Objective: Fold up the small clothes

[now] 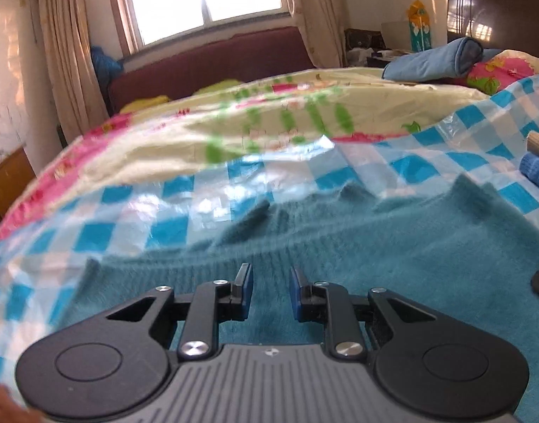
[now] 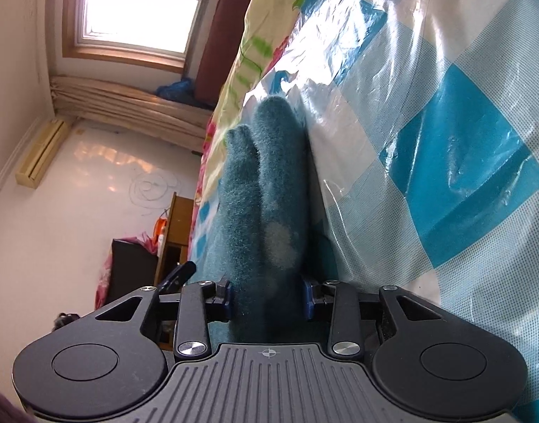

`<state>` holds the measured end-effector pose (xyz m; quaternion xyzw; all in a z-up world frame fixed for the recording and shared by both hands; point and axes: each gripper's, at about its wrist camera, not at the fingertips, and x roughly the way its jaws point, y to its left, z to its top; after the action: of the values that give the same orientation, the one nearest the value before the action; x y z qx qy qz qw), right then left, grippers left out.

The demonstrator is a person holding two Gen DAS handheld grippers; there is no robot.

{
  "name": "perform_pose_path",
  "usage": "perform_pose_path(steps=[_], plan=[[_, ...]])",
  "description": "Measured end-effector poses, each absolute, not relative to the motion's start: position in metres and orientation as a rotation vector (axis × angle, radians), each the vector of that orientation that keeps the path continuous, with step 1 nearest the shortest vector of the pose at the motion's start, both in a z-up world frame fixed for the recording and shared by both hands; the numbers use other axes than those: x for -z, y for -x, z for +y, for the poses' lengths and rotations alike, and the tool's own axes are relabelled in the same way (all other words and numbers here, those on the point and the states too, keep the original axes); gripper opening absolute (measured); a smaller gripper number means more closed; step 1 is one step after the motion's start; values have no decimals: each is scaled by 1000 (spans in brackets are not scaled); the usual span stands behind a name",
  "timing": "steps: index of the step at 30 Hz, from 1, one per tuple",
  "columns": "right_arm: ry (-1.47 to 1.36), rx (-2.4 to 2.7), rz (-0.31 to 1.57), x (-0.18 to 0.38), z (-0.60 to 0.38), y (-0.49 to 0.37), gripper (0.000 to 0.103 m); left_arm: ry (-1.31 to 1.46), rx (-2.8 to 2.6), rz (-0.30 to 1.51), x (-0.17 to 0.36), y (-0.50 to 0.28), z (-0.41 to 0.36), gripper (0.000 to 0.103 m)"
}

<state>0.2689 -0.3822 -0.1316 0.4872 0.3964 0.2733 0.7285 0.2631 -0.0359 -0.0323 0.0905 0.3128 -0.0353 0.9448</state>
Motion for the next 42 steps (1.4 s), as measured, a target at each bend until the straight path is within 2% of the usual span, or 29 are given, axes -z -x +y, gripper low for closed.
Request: perform_pose_path(steps=[7,10,19,22,25,30,35,42], plan=[[-1169,-527,906,129,-379,-259,37,-133,108,559,67,-246,-27,27],[-1191,-435,909,121,-374,-254,35,-129,109,532,71,-243,-26,27],[-1099,-376,821,33,-320,-233,30,-117,118,468,82,-234,-24,26],[-1059,-368,821,6,-290,-234,30,-79,139,482,77,-235,-16,26],[-1014,-343,812,-12,-269,-240,30,-29,219,543,59,-230,8,31],[-1002,-292,814,-22,-255,-242,30,5,267,526,46,-193,57,32],[-1039,-257,812,-25,-240,-243,30,-71,277,528,55,-187,50,32],[-1019,-278,828,-35,-178,-258,30,107,319,572,67,-200,75,32]])
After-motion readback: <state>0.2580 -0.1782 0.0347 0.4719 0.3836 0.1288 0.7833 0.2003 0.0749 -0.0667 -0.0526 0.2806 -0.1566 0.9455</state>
